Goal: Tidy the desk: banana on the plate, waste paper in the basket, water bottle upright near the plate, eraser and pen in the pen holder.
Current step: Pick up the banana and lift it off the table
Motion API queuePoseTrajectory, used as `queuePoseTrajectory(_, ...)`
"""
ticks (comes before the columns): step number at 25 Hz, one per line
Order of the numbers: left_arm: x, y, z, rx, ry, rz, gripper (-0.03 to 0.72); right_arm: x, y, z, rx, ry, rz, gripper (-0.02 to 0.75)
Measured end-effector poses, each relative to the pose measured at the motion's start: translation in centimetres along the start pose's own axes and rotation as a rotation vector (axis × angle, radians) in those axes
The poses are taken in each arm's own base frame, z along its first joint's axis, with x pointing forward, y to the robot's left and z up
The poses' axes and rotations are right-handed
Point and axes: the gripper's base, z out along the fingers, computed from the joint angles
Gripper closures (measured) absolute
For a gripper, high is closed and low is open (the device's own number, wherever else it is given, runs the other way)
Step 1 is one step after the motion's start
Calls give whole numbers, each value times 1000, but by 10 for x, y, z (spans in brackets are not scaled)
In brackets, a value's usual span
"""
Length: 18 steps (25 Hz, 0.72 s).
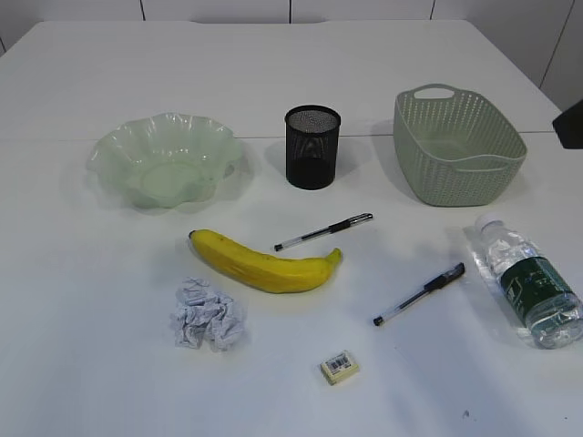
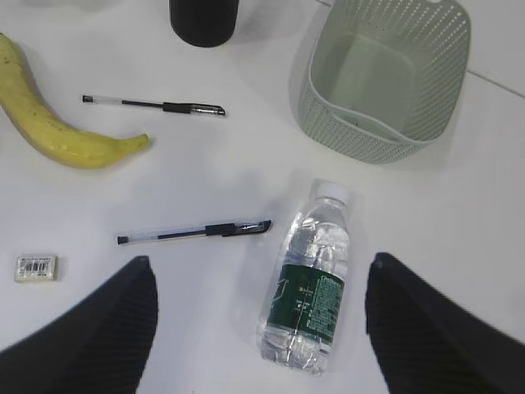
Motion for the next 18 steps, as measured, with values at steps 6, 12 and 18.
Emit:
queuePoseTrajectory(6, -36, -24, 19, 53, 28, 164, 223, 4, 1, 0, -9, 43, 0, 151)
queuePoseTrajectory(12, -54, -38, 33, 74, 48, 245, 223, 6, 1, 0, -10, 63, -3, 152)
queuePoseTrajectory(18, -60, -43, 46, 77, 71, 270, 223, 6, 1, 0, -7, 65, -5, 153)
